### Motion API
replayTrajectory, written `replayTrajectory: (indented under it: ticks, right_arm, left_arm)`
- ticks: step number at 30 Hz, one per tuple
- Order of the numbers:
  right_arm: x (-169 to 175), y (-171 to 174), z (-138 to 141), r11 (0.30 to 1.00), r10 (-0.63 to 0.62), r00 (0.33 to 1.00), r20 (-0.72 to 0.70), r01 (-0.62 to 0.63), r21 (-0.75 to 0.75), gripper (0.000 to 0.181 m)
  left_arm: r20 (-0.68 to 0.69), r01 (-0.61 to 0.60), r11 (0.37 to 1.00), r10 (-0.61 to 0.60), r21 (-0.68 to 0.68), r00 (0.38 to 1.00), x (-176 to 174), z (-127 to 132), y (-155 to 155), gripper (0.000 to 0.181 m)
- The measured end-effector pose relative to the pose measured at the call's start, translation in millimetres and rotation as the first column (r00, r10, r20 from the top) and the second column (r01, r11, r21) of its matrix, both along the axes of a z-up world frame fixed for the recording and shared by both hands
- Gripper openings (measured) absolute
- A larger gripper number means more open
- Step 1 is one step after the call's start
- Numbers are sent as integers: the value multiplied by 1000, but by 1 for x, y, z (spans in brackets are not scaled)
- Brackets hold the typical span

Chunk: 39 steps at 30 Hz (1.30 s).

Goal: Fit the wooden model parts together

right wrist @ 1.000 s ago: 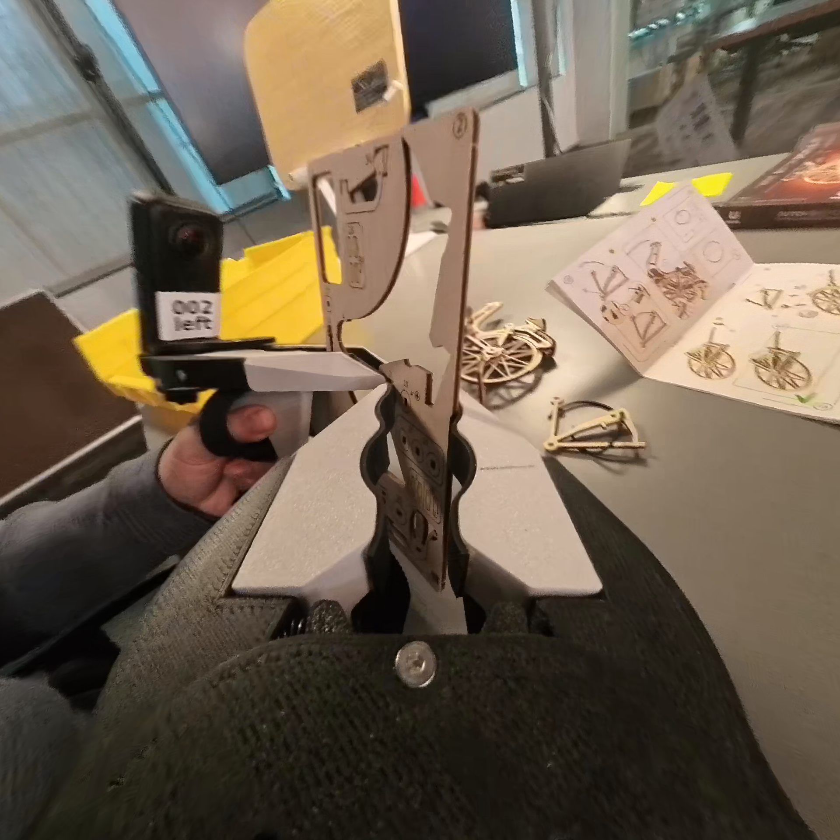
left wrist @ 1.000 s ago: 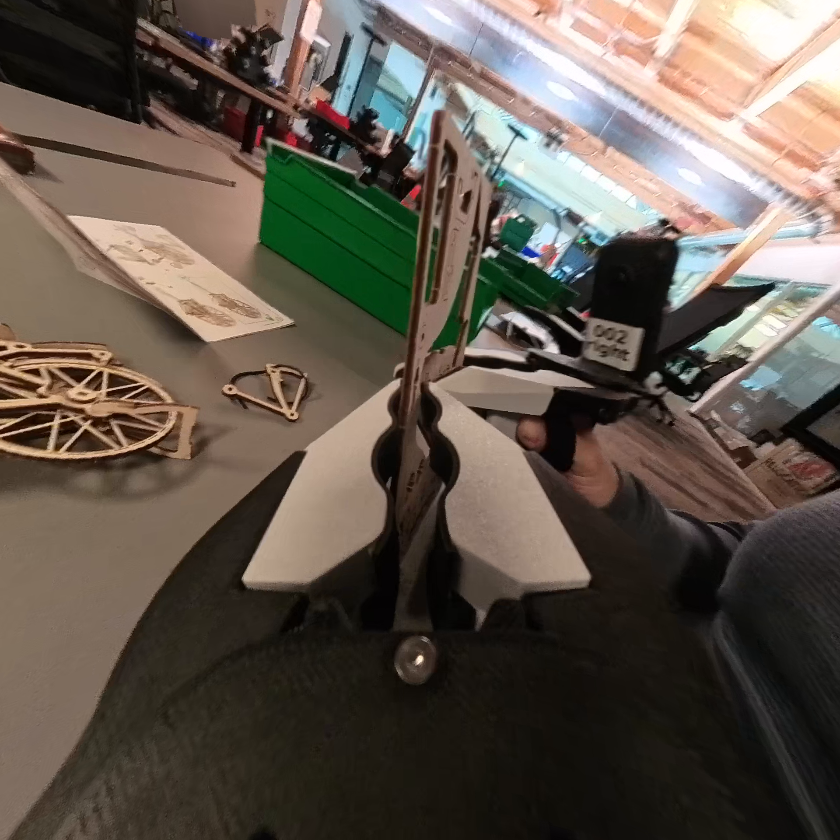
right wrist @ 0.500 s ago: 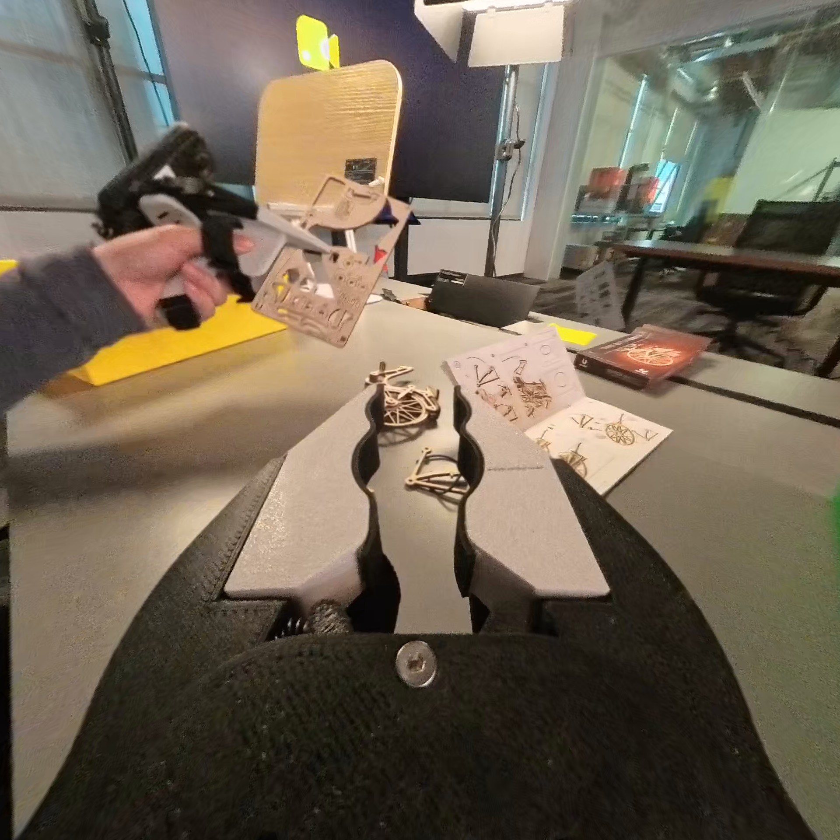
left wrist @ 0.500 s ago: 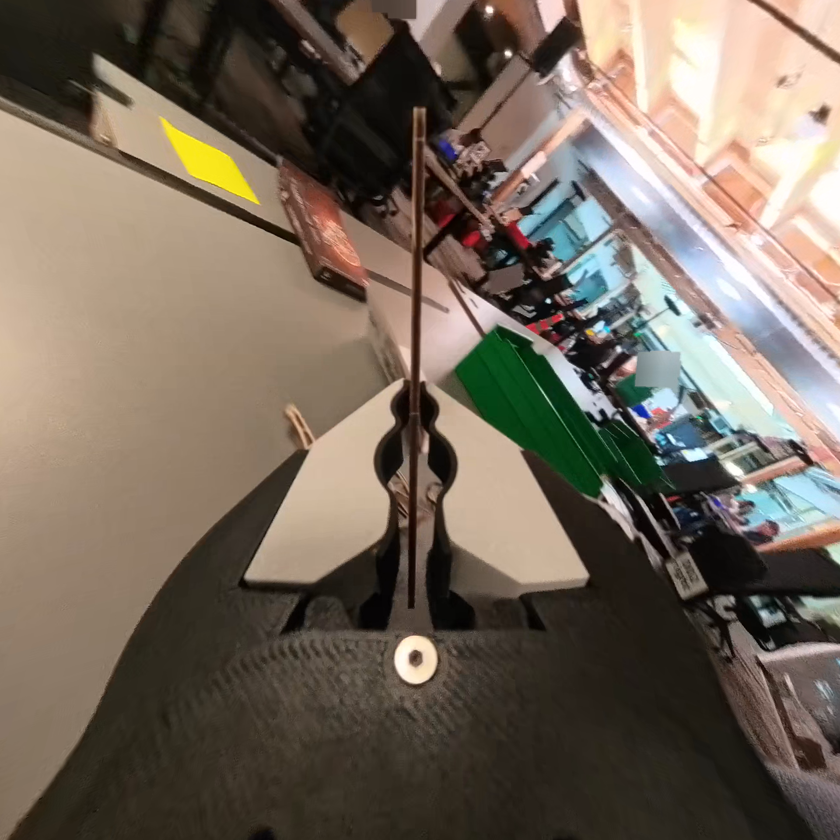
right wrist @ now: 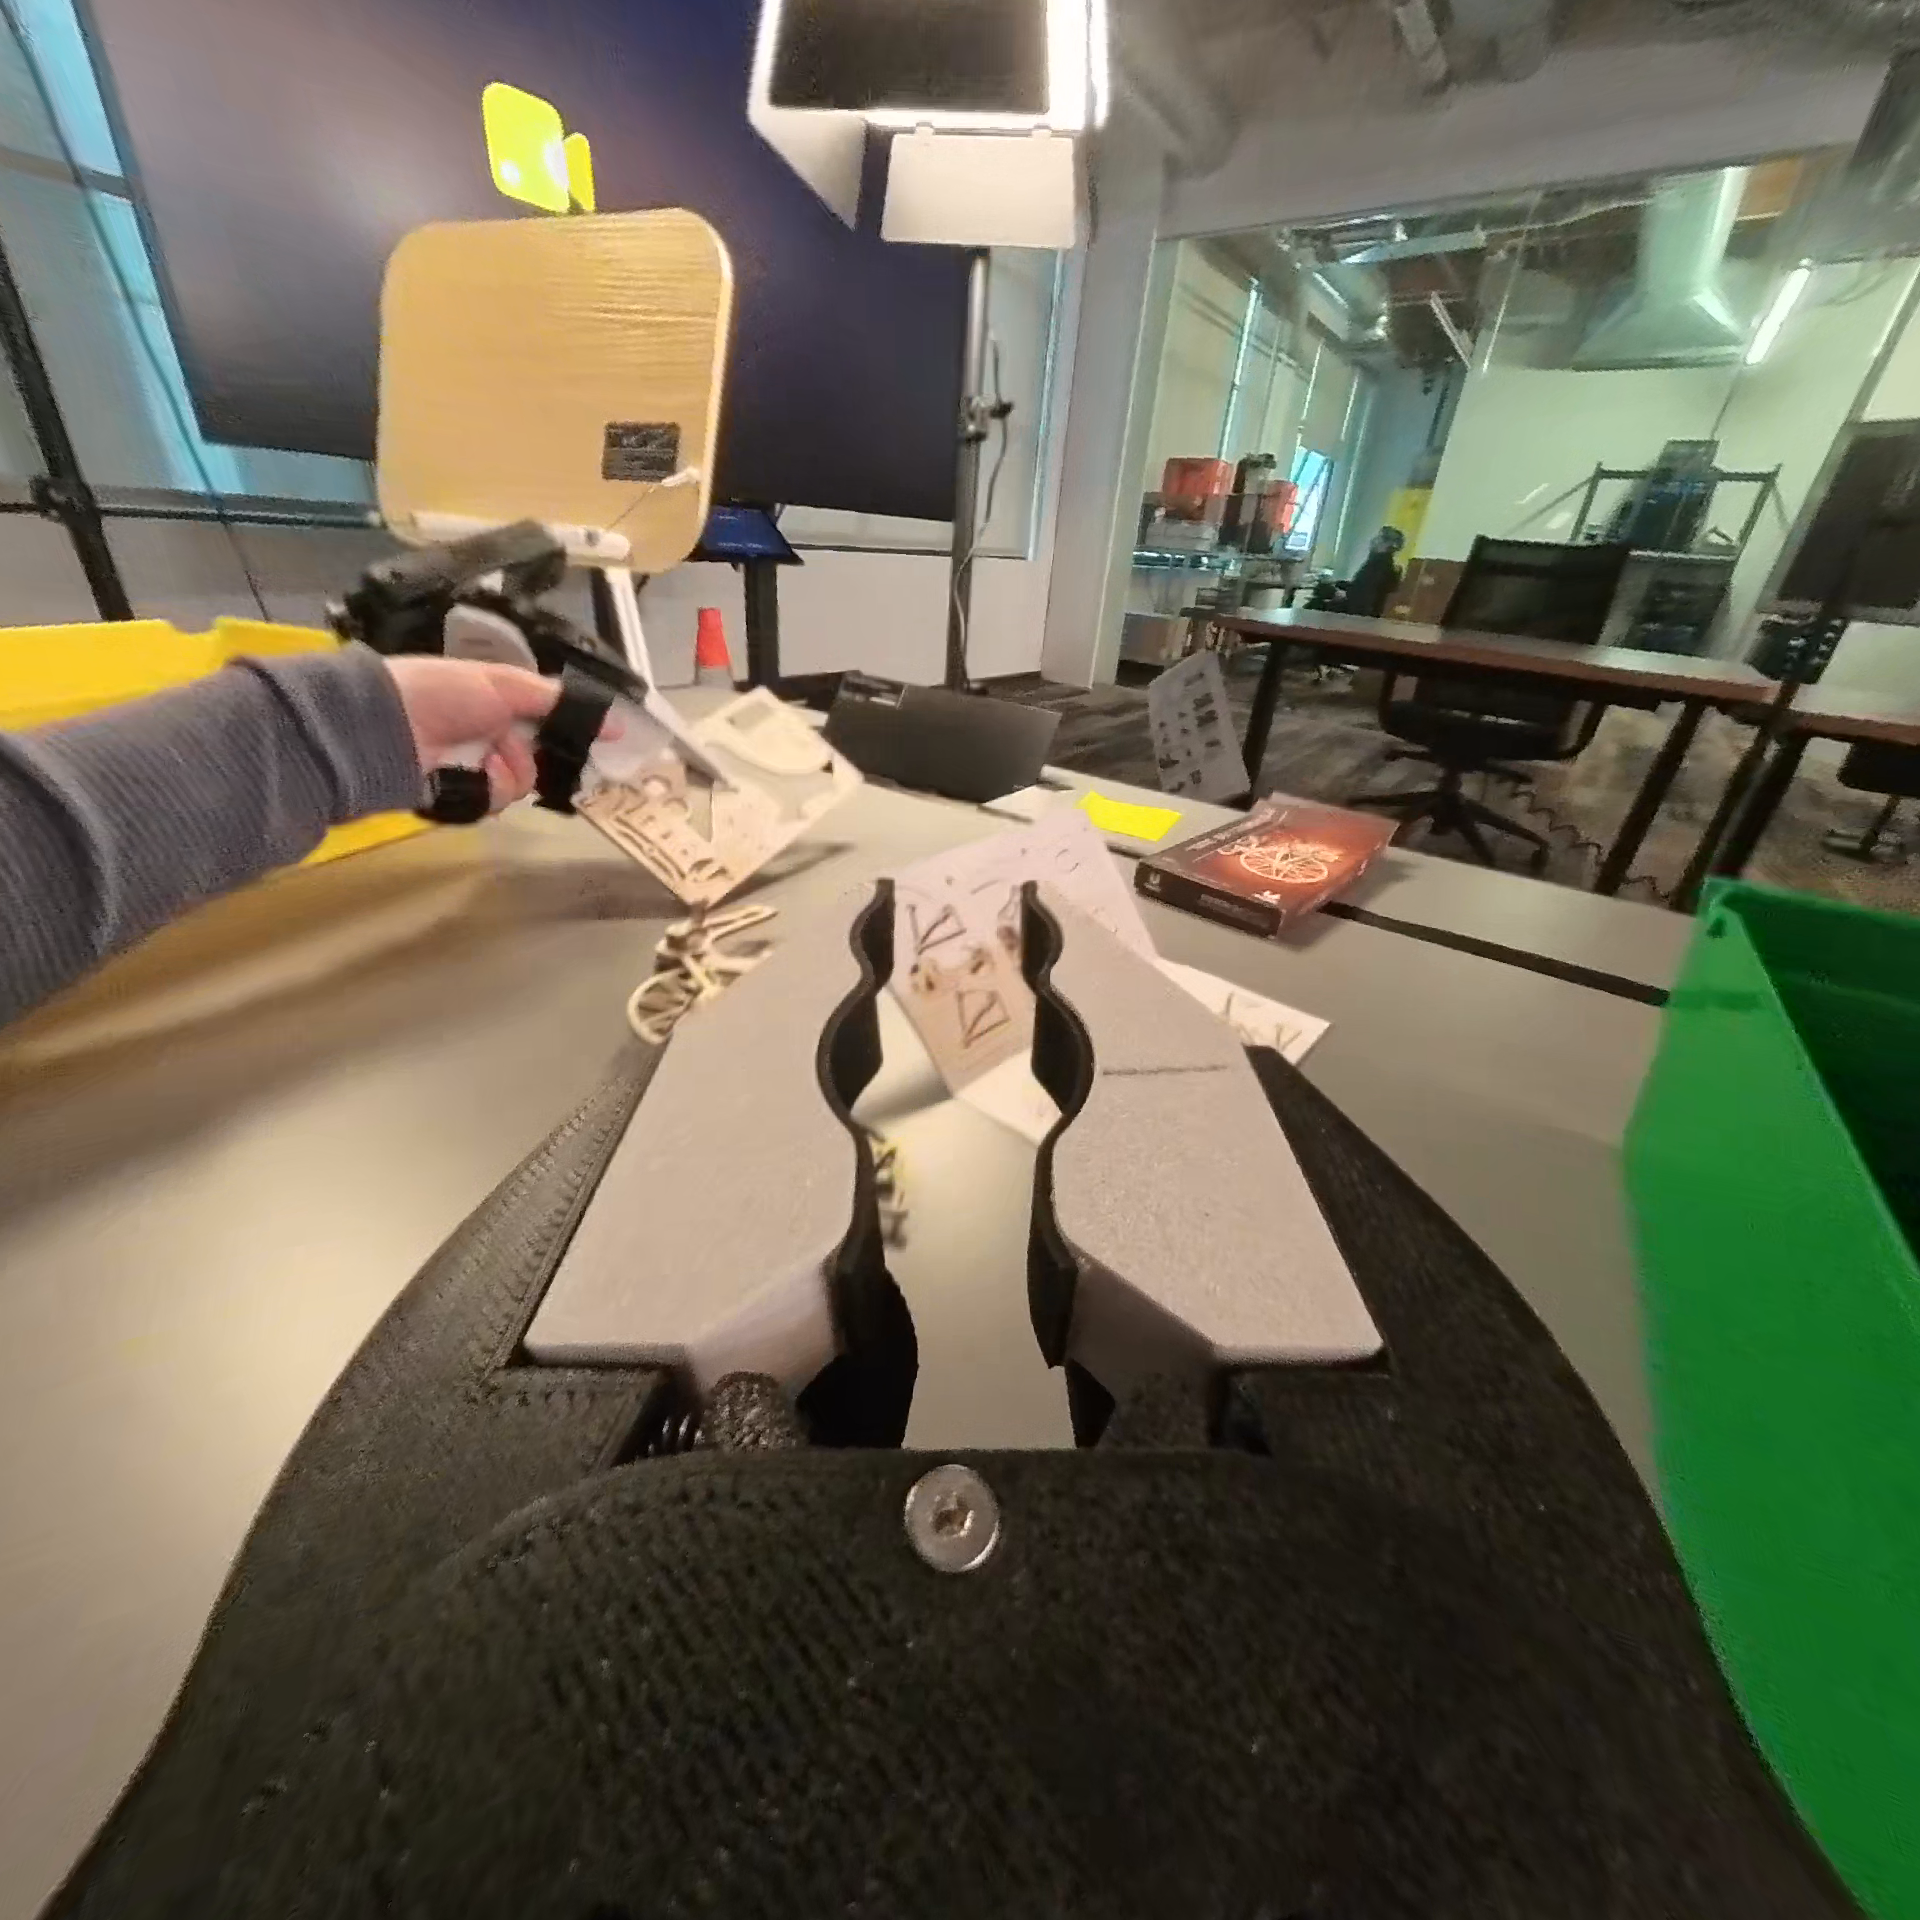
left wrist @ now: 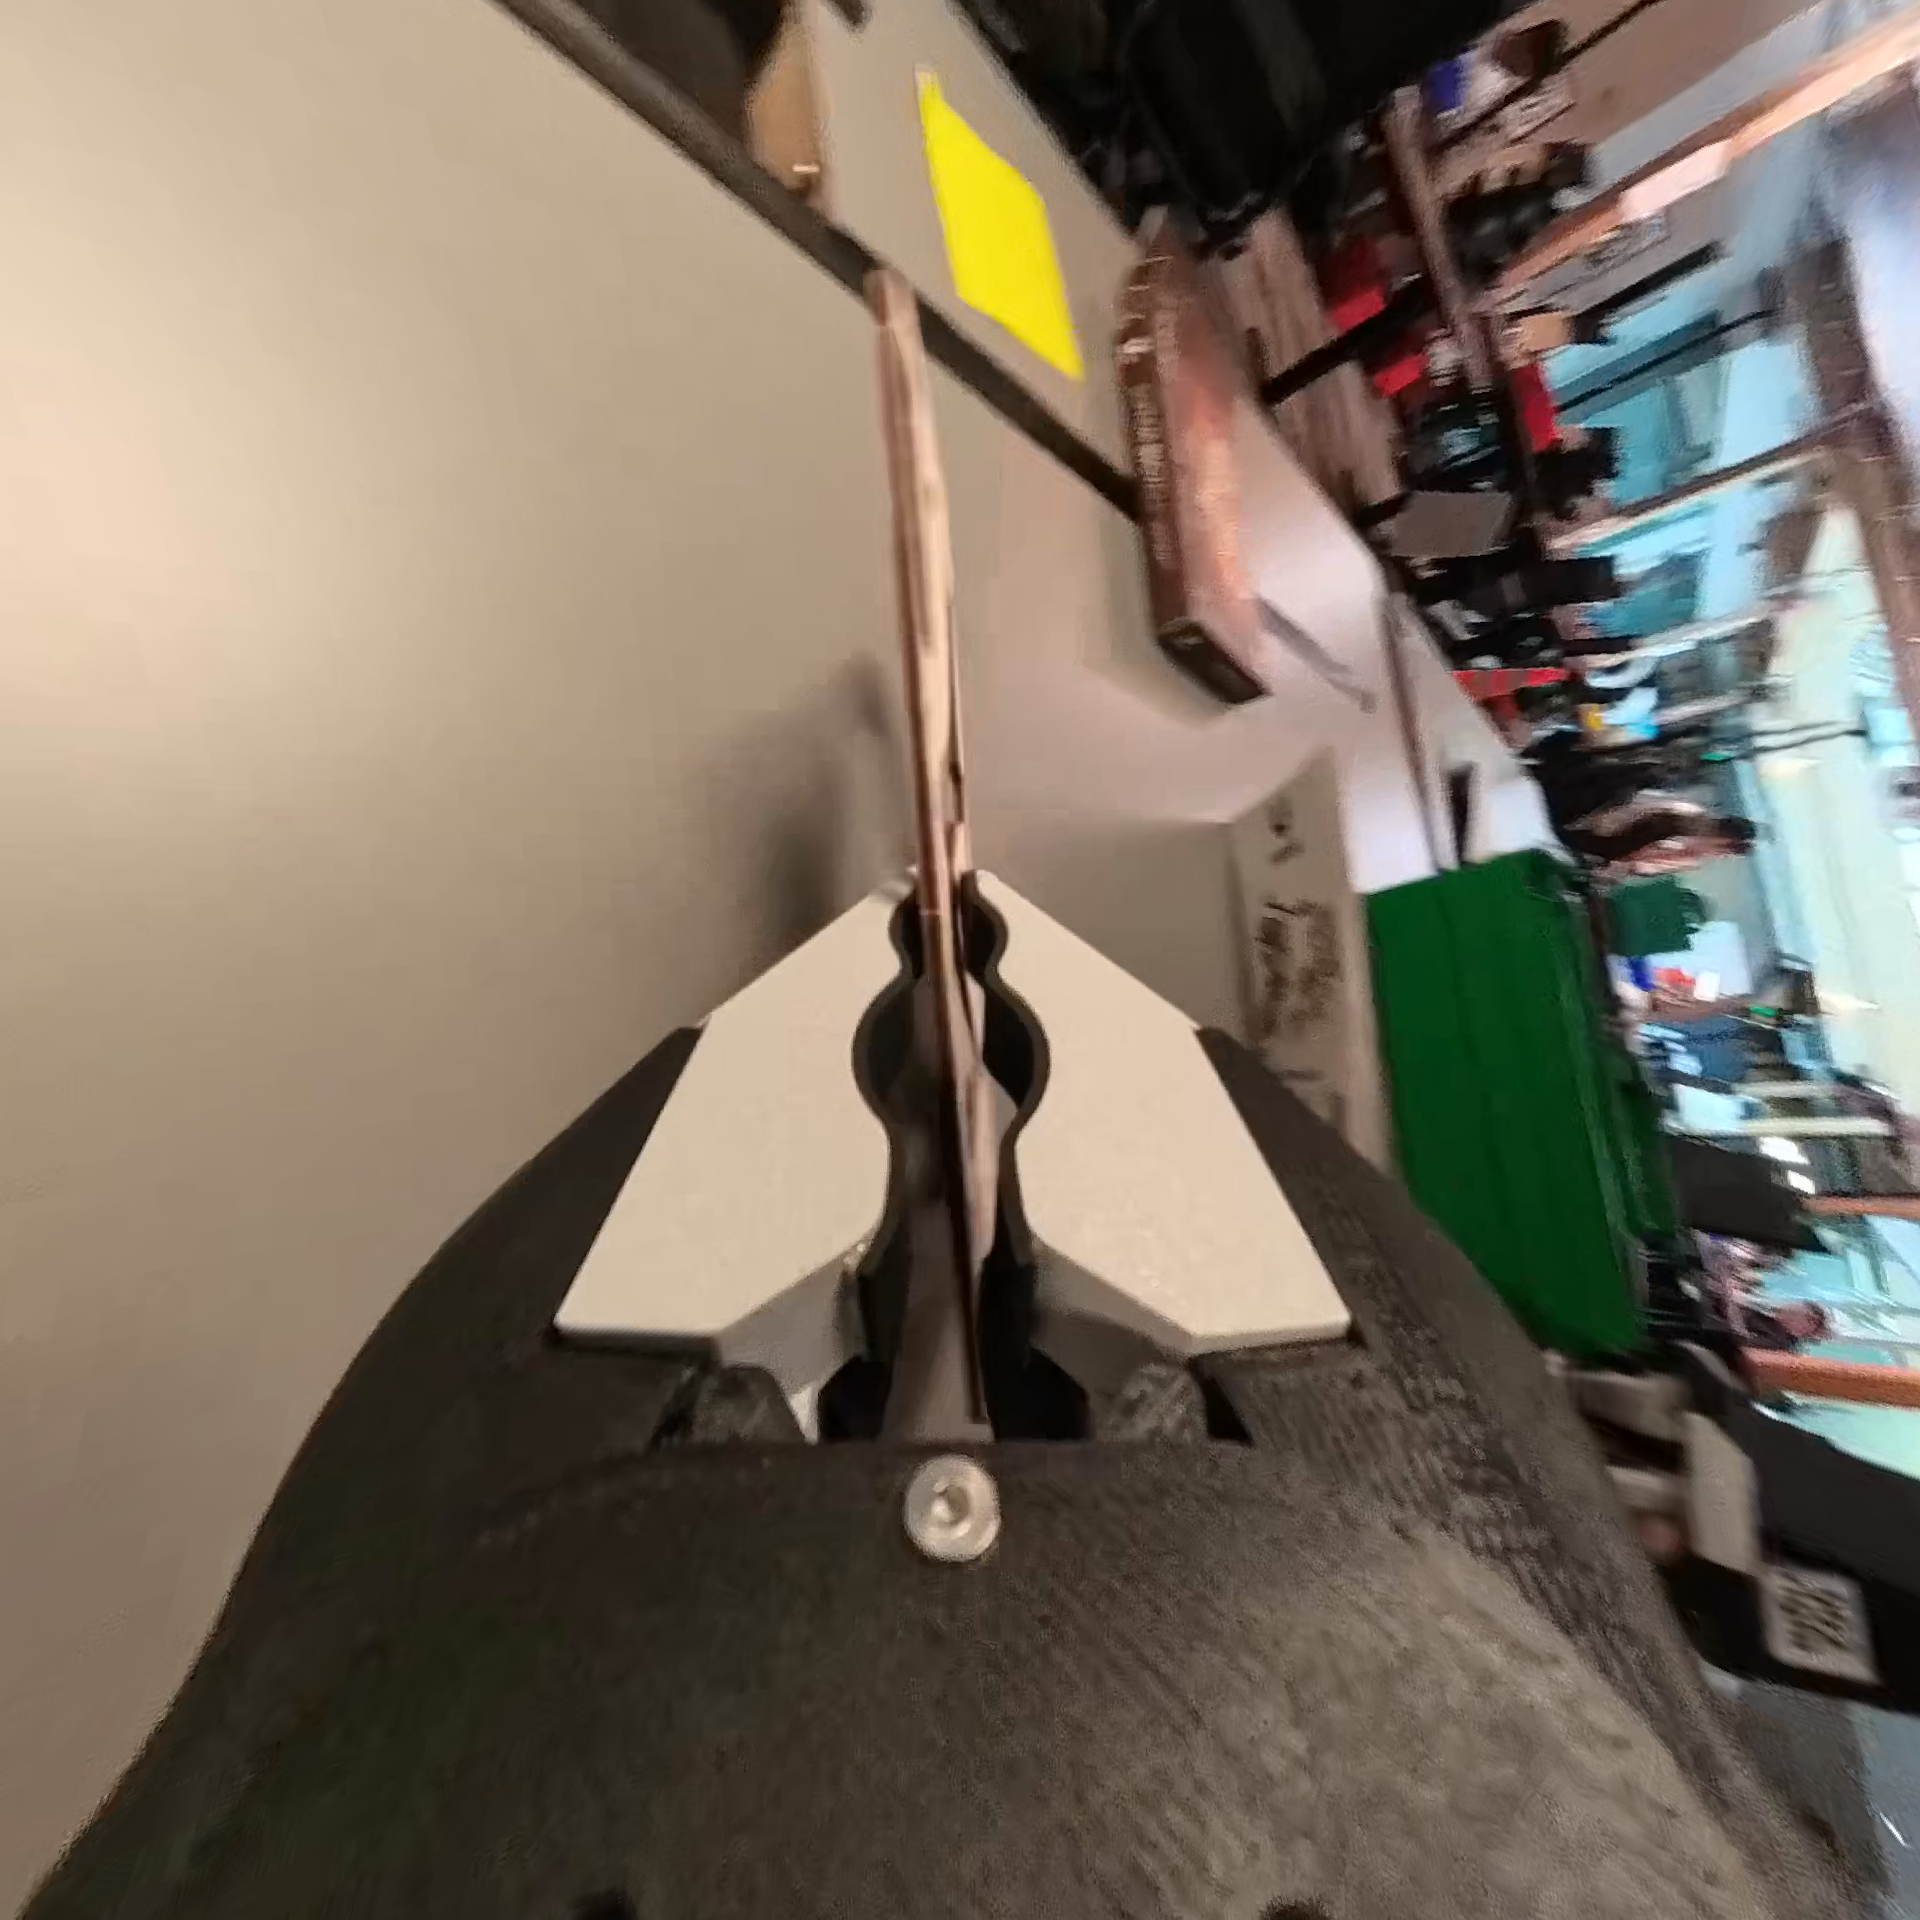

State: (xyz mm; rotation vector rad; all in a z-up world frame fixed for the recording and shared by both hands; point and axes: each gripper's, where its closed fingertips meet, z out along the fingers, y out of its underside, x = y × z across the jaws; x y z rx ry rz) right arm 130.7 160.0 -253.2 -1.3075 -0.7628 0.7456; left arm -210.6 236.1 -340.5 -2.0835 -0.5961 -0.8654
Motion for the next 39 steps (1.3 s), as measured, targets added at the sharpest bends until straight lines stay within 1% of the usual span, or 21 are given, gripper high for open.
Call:
replayTrajectory:
  ticks: [4,5,6,8,9,10,11,12,13,14,15,16,17,20,23,25,27,29,32,36,39]
  right_arm:
    - [-19,48,20,1000,-11,1000,-19,12,24,22]
    - [-25,63,22,999,-25,1000,-16,25,45,21]
    - [-31,78,23,997,-41,999,-13,42,70,21]
    - [-40,107,22,986,-96,995,-12,97,137,21]
    - [-43,121,19,976,-131,991,-11,131,171,21]
    - [-43,134,16,965,-172,985,-10,170,199,20]
    - [-41,145,12,956,-210,978,-14,209,207,19]
    - [-38,152,10,952,-230,973,-22,230,201,19]
    - [-37,155,11,955,-223,974,-32,225,193,19]
    - [-36,153,13,957,-203,978,-40,207,203,19]
    - [-34,152,15,953,-200,979,-43,204,224,19]
    - [-31,152,16,947,-209,977,-37,212,242,19]
    - [-29,152,15,944,-211,977,-18,208,257,19]
    - [-25,153,14,933,-225,974,19,210,292,20]
    - [-22,153,7,949,-214,977,15,204,240,19]
    - [-21,148,9,953,-202,979,-15,200,229,19]
    - [-21,148,9,947,-211,977,-10,207,246,19]
    - [-21,150,7,948,-218,976,-1,212,236,19]
    - [-15,153,9,952,-221,974,-42,225,207,19]
    - [-8,159,8,961,-221,972,-81,231,148,18]
    - [-10,159,7,961,-219,973,-70,228,155,18]
  left_arm:
    - [-155,-26,987,2,-156,988,-18,-34,8,28]
    - [-185,-31,988,2,-154,983,-20,-35,10,35]
    - [-217,-68,986,34,-154,976,-26,-33,10,41]
    - [-318,-181,978,139,-107,938,-44,-24,7,53]
    - [-360,-235,971,205,-41,910,-52,-15,5,54]
    - [-392,-273,960,274,59,878,-56,-1,4,54]
    - [-415,-307,933,360,189,836,-58,15,2,53]
    - [-416,-335,880,459,338,785,-58,33,-2,51]
    - [-400,-338,810,544,480,737,-54,51,-9,48]
    - [-372,-327,739,607,589,702,-48,66,-15,48]
    - [-352,-312,689,642,654,681,-43,76,-19,50]
    - [-350,-291,663,657,689,668,-38,81,-19,51]
    - [-365,-265,655,660,708,656,-35,84,-17,53]
    - [-429,-199,651,668,732,608,-26,89,-11,55]
    - [-447,-117,620,671,776,592,-12,97,-9,54]
    - [-465,-106,625,672,773,577,-13,97,-11,54]
    - [-461,-101,618,675,779,576,-16,98,-13,54]
    - [-440,-120,615,673,779,594,-19,98,-15,54]
    - [-422,-133,616,665,777,616,-21,96,-16,56]
    - [-438,-119,626,656,771,614,-18,95,-16,57]
    - [-453,-93,627,649,773,612,-13,97,-15,57]
